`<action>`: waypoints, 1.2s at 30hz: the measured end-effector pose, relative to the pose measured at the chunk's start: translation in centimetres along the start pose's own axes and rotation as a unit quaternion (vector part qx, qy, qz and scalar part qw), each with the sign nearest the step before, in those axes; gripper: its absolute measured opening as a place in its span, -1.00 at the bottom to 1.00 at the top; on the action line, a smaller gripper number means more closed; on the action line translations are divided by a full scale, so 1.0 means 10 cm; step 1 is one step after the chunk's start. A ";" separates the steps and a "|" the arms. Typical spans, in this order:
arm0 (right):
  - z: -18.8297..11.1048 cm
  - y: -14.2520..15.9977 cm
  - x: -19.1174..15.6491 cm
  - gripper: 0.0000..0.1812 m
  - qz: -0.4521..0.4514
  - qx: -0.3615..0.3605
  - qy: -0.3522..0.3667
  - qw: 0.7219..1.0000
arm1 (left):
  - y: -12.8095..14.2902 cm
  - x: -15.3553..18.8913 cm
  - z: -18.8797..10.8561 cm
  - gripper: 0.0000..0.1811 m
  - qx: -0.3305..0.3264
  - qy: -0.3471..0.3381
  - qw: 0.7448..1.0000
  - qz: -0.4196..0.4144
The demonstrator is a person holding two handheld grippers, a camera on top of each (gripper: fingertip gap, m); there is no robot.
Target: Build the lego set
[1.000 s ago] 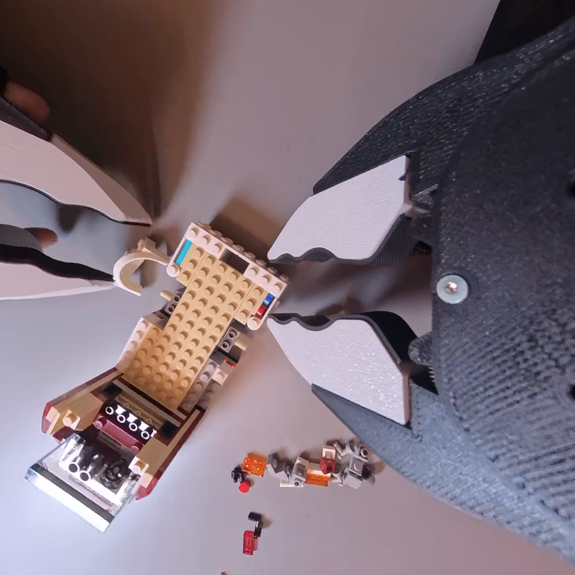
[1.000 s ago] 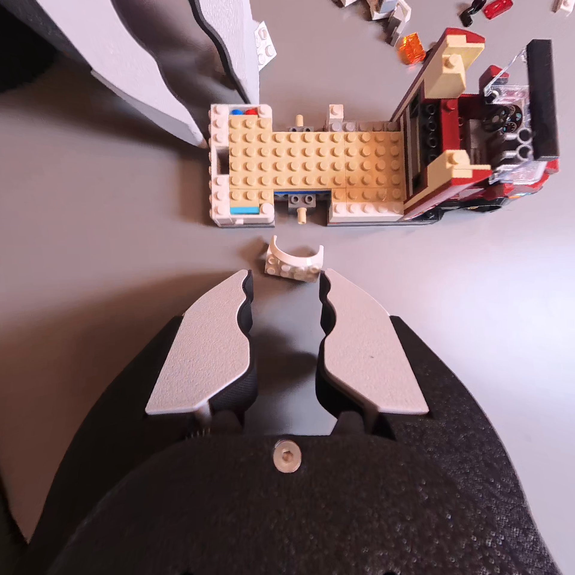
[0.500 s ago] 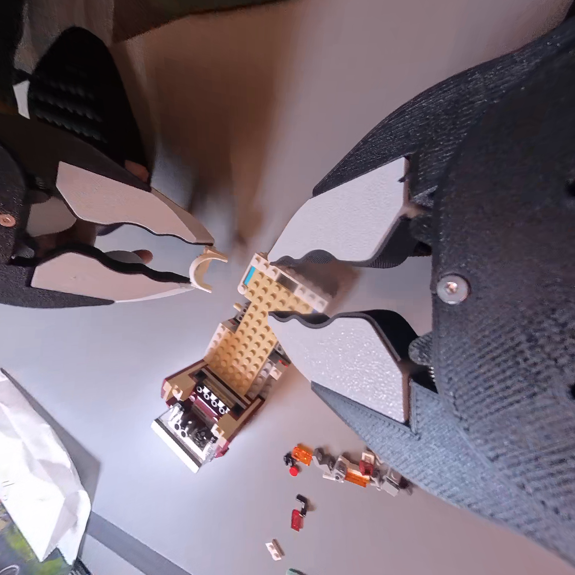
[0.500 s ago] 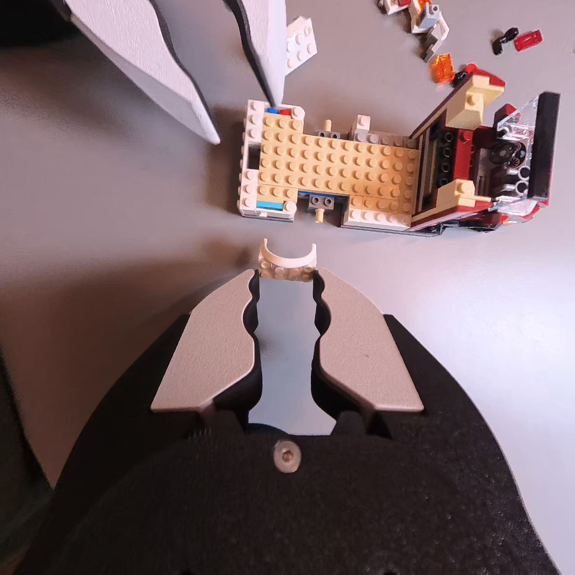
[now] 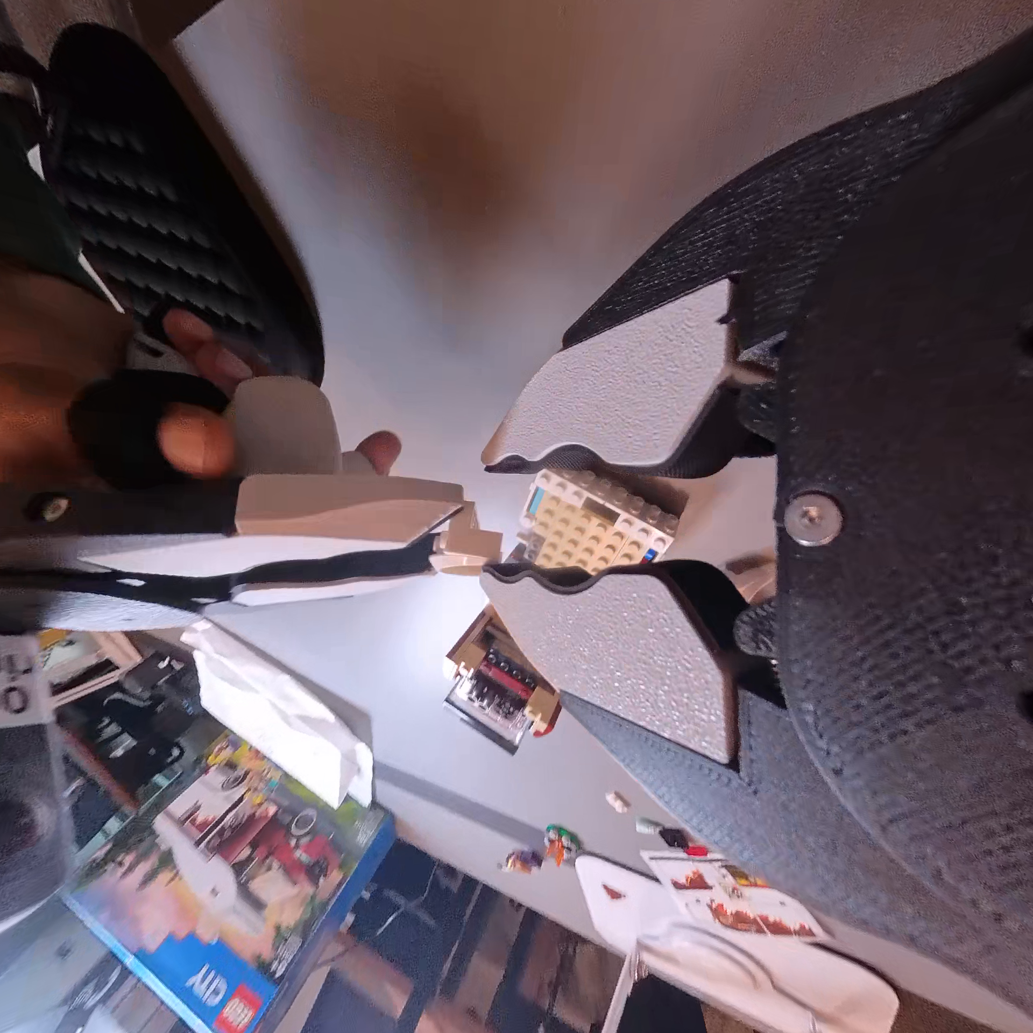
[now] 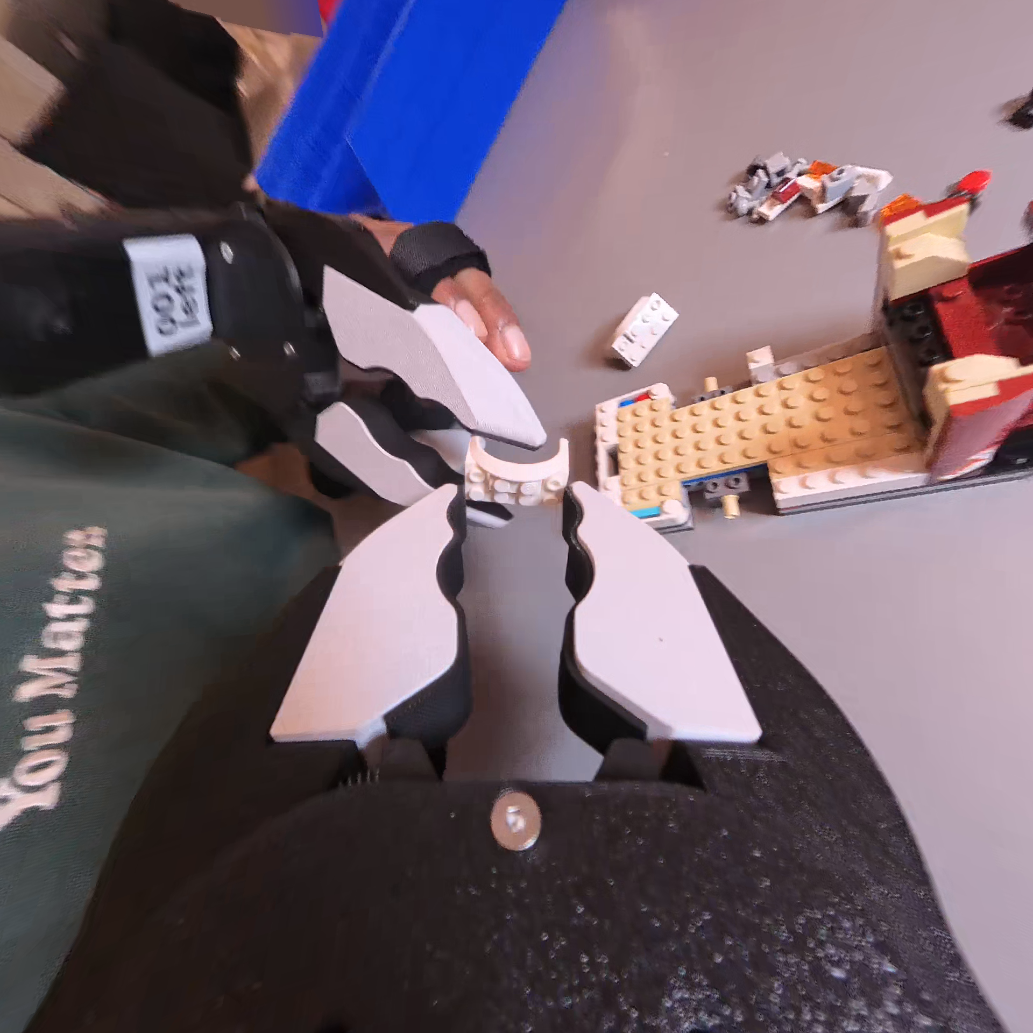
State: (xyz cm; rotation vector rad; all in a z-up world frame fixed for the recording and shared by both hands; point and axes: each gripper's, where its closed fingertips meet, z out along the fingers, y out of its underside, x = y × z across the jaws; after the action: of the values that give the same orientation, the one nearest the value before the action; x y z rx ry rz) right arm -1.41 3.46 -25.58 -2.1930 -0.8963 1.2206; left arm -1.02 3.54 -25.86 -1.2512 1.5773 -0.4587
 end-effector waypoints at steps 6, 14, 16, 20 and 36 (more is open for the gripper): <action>0.03 -0.04 -0.15 -0.64 0.098 0.037 -0.086 0.991 | -0.09 -0.05 -0.07 -0.78 0.037 -0.005 0.999 -0.025; -0.04 -0.09 -0.19 -0.50 -0.013 0.060 -0.087 0.994 | -0.20 -0.02 -0.18 -0.78 0.123 0.118 0.967 -0.189; -0.12 -0.13 -0.25 -0.51 -0.117 0.072 -0.070 0.988 | -0.26 -0.05 -0.26 -0.78 0.160 0.171 0.936 -0.263; -0.21 -0.19 -0.44 -0.57 -0.347 0.083 -0.029 0.934 | -0.40 -0.01 -0.44 -0.79 0.222 0.321 0.826 -0.408; 0.02 -0.14 -0.49 -0.62 -0.523 -0.013 0.026 0.852 | -0.37 0.06 -0.45 -0.67 0.198 0.402 0.748 -0.489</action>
State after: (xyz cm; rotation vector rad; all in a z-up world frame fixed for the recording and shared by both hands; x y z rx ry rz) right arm -3.96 0.85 -21.98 -1.3083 -1.7362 0.5746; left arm -3.08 0.31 -21.49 -1.5470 1.1759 -2.1278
